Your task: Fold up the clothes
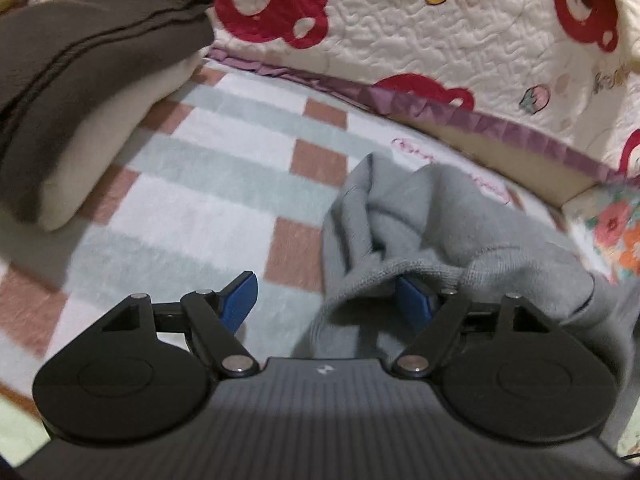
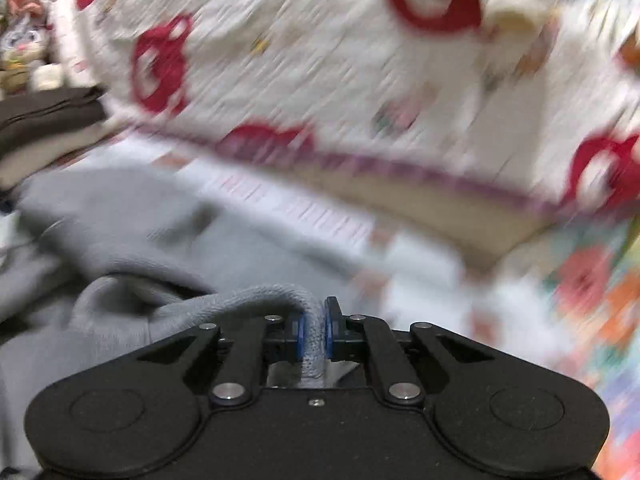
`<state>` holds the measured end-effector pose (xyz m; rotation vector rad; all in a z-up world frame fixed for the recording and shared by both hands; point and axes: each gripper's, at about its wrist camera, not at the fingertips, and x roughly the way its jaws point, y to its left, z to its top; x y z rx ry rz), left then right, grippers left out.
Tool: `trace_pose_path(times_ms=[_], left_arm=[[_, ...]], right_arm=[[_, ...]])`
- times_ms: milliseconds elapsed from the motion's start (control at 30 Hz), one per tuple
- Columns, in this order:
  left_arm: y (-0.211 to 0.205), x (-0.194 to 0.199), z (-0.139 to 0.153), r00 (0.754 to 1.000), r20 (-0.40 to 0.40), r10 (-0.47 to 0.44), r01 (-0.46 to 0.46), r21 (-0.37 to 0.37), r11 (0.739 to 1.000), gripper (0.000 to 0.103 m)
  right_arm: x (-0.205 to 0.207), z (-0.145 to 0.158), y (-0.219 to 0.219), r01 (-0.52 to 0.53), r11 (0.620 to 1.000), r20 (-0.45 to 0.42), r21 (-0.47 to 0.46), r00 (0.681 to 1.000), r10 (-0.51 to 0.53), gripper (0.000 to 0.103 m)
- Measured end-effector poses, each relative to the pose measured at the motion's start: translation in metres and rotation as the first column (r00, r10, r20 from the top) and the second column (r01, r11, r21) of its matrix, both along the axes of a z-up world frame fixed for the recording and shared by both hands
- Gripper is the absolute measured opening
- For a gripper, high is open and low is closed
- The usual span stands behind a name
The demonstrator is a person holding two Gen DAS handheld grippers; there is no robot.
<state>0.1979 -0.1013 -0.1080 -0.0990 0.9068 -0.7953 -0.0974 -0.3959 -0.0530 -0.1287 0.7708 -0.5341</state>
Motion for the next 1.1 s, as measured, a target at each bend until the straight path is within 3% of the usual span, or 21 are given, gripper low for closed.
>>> trace_pose_path(times_ms=[100,167,300,367,433,633,700,733,767,967,1033,1100], left_arm=[[-0.005,0.0,-0.005,0.998,-0.04,-0.052,0.051,-0.042,0.998,0.075],[-0.012,-0.01,-0.009,0.992,-0.031,-0.124,0.123,-0.027,0.992,0.075],[-0.033,-0.028,-0.017,0.974,0.055,-0.219,0.214,0.093,0.972,0.076],[-0.044,-0.036,-0.019,0.968,0.163,-0.191,0.153,0.217,0.964,0.074],[-0.051,-0.037,-0.021,0.949,0.253,-0.187,0.116,0.271,0.956,0.074],[-0.066,0.0,-0.027,0.965,0.153,-0.213,0.193,0.136,0.972,0.075],[-0.073,0.009,-0.03,0.966,0.13,-0.221,0.206,0.119,0.971,0.051],[-0.075,0.008,-0.029,0.967,0.129,-0.22,0.205,0.12,0.971,0.016],[-0.078,0.006,-0.029,0.968,0.135,-0.213,0.197,0.126,0.972,0.009],[-0.088,-0.016,-0.014,0.947,0.278,-0.159,0.124,0.139,0.983,0.007],[-0.085,-0.017,-0.01,0.943,0.305,-0.13,0.098,0.119,0.988,0.007],[-0.085,-0.014,-0.012,0.946,0.301,-0.117,0.087,0.114,0.99,0.007]], right_arm=[[0.008,0.017,-0.026,0.06,0.998,0.068,-0.022,0.996,-0.059,0.008],[0.013,0.028,-0.043,0.101,0.994,0.114,-0.035,0.989,-0.097,0.008],[0.016,0.026,-0.069,0.144,0.989,0.173,0.031,0.974,-0.147,0.009],[0.014,0.018,-0.08,0.151,0.984,0.19,0.089,0.968,-0.166,0.009],[0.011,0.011,-0.086,0.15,0.978,0.212,0.145,0.961,-0.179,0.009],[0.014,0.002,-0.105,0.12,0.971,0.207,0.209,0.965,-0.164,0.01],[0.018,0.002,-0.115,0.107,0.966,0.205,0.236,0.966,-0.158,0.01],[0.02,0.002,-0.119,0.101,0.963,0.205,0.25,0.967,-0.155,0.01],[0.022,0.002,-0.124,0.095,0.96,0.204,0.263,0.967,-0.152,0.01],[0.014,-0.016,-0.128,0.101,0.931,0.213,0.351,0.96,-0.184,0.016],[0.008,-0.024,-0.127,0.112,0.92,0.22,0.375,0.954,-0.206,0.022],[0.0,-0.033,-0.127,0.128,0.908,0.226,0.399,0.946,-0.233,0.034]])
